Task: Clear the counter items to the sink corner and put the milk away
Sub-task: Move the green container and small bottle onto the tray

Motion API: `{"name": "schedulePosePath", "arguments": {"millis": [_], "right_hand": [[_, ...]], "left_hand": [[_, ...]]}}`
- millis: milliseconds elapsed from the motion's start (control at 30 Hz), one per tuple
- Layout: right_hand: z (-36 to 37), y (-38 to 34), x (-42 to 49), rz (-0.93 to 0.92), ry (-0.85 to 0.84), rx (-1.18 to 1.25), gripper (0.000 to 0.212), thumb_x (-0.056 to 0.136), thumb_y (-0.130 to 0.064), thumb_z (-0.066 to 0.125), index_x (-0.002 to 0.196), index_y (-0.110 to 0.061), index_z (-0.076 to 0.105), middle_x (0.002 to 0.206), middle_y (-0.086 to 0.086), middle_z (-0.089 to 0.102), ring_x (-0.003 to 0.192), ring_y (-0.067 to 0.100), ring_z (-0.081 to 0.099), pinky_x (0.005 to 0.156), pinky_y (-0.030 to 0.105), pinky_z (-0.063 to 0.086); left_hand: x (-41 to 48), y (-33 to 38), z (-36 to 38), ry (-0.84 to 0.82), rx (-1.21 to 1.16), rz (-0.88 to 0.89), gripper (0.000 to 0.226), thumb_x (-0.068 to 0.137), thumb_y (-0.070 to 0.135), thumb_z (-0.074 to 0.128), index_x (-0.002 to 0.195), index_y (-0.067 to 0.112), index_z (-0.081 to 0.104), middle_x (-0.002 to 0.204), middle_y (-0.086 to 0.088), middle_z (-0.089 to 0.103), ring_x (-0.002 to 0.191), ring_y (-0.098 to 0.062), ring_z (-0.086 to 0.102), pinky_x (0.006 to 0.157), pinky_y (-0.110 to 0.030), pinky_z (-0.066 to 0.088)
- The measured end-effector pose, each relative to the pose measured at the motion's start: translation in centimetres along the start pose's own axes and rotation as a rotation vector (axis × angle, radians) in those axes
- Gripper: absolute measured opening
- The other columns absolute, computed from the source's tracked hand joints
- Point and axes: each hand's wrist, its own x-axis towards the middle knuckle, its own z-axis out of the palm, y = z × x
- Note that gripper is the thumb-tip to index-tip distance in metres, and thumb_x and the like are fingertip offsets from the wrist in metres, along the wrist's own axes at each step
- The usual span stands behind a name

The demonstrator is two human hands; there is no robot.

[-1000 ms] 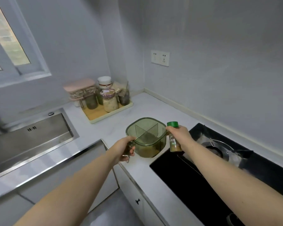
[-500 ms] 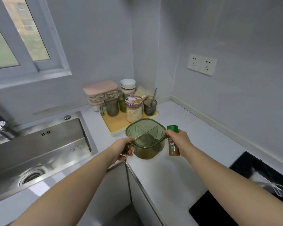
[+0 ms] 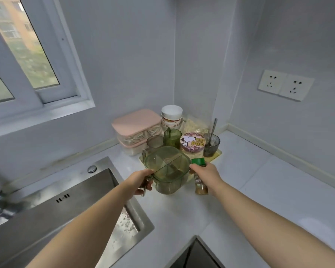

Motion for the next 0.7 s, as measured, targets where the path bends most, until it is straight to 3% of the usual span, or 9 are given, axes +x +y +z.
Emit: {"name": "schedulePosePath", "arguments": {"millis": [200,433,700], "right_hand": [[2.2,0.2,2.7,0.035,0.054,-0.010,0.023,0.082,-0.023,0.066,0.102,-0.013,0.061,0.089,0.008,0.064,0.076,0.020,0.058,0.072,0.031,0.047],[3.1,0.6,5.0,0.045,0.081,-0.038,0.027,0.083,-0.022,0.066,0.107,-0.011,0.060,0.084,0.006,0.061,0.074,0.019,0.057,0.066,0.027,0.046],[4.6,1.5,6.6,0.069,0.133,-0.029,0.037,0.082,-0.026,0.067,0.114,-0.015,0.053,0.104,0.008,0.060,0.094,0.024,0.057,0.082,0.036,0.048]], "left_hand": [[4.6,1.3,-1.3,-0.065,0.035,0.017,0.030,0.094,0.035,0.047,0.076,0.012,0.053,0.061,-0.002,0.055,0.063,-0.014,0.053,0.053,-0.024,0.030],[7.4,1.2,-2.2,-0.109,0.107,0.015,0.034,0.095,0.035,0.045,0.072,0.011,0.053,0.064,-0.004,0.055,0.065,-0.016,0.049,0.054,-0.024,0.032],[8.6,0.7,-2.0,-0.203,0.051,-0.004,0.034,0.098,0.031,0.041,0.077,0.008,0.053,0.062,-0.006,0.052,0.059,-0.017,0.047,0.050,-0.025,0.034]]}}
